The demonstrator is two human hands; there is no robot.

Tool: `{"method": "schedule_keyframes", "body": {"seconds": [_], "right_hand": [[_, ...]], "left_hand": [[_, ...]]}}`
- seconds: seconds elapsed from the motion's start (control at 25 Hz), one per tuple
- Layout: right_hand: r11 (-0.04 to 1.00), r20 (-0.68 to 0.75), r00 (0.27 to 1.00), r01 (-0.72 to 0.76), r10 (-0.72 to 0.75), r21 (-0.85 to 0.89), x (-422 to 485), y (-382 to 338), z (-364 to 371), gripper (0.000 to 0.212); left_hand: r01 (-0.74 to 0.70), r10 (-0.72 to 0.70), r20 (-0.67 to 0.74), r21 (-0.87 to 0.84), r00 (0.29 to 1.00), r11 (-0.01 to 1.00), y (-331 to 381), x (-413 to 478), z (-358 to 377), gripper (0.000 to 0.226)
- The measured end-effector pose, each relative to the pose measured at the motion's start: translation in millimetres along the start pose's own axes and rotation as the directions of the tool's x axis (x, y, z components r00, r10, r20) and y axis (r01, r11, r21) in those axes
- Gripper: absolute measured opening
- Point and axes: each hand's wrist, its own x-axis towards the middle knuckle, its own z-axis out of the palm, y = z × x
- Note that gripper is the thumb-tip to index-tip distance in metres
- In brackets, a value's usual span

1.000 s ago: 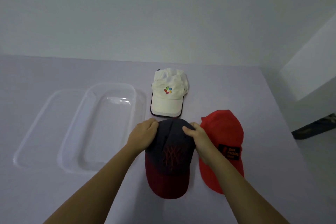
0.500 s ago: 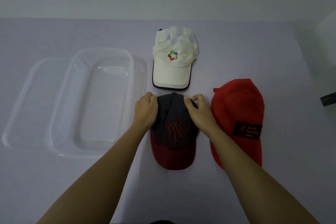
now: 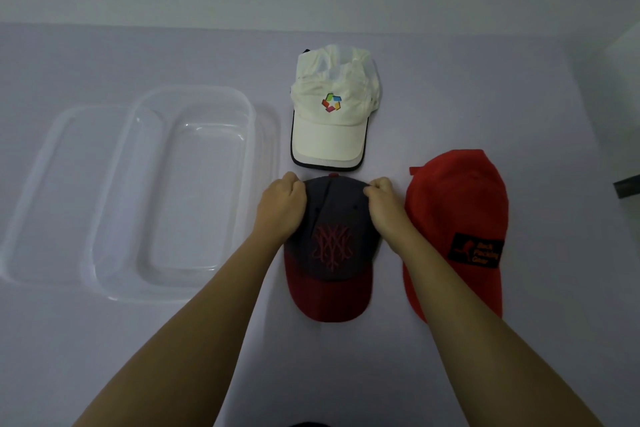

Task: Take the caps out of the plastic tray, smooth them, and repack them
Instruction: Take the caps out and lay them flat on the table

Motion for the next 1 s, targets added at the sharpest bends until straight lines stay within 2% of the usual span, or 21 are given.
{"method": "schedule_keyframes", "body": {"seconds": [0.12,0.2,0.24,0.36,0.44,0.56,0.64,0.72,0.76,0.84,0.92,1.0], "right_hand": [[1.000,-0.029,1.000,0.009,-0.008,0.022,0.8,1.7,0.0,0.015],[0.995,-0.054,0.994,0.101,-0.099,0.020,-2.7,2.7,0.1,0.011],[0.987,-0.078,0.984,0.159,-0.159,0.001,-8.2,3.9,0.1,0.011],[0.938,-0.167,0.924,0.335,-0.345,-0.085,-45.4,16.9,-4.5,0.044],[0.913,-0.124,0.907,0.389,-0.403,-0.118,-74.4,39.5,-6.2,0.070],[0.901,0.083,0.920,0.393,-0.384,-0.182,-106.5,85.3,0.6,0.090],[0.833,0.129,0.883,0.469,-0.451,-0.293,-114.7,112.9,10.2,0.087],[0.780,0.070,0.847,0.515,-0.527,-0.356,-115.5,129.1,19.4,0.075],[0.785,0.040,0.846,0.509,-0.531,-0.353,-116.6,130.2,23.7,0.072],[0.788,-0.005,0.847,0.492,-0.532,-0.371,-118.0,126.3,31.0,0.074],[0.738,-0.061,0.817,0.484,-0.574,-0.470,-114.9,123.3,35.5,0.078],[0.728,-0.058,0.828,0.455,-0.558,-0.513,-109.3,119.5,40.0,0.092]], "left_hand": [[0.003,-0.002,-0.020,0.019,1.000,1.000,-6.7,0.9,0.7,0.026],[-0.012,0.012,-0.043,0.010,0.999,1.000,-8.3,-0.7,-0.7,0.023],[-0.050,0.051,-0.098,0.017,0.994,0.999,-8.0,-2.5,-2.5,0.022],[-0.267,0.271,-0.274,0.053,0.923,0.962,-4.3,-23.0,-9.0,0.032],[-0.358,0.341,-0.305,0.002,0.889,0.934,-8.4,-52.9,-7.3,0.040],[-0.332,0.315,-0.198,-0.060,0.928,0.941,-38.7,-107.5,10.2,0.064],[-0.396,0.400,-0.072,0.064,0.914,0.916,-67.8,-131.8,25.0,0.077],[-0.490,0.504,0.015,0.259,0.864,0.833,-89.5,-138.7,38.5,0.085],[-0.492,0.508,0.029,0.298,0.861,0.818,-93.5,-138.3,43.6,0.088],[-0.457,0.474,0.022,0.306,0.880,0.835,-93.6,-136.4,49.0,0.087],[-0.440,0.456,0.012,0.288,0.890,0.850,-90.6,-136.3,49.8,0.077],[-0.431,0.439,0.037,0.277,0.898,0.859,-93.9,-138.8,49.9,0.075]]}}
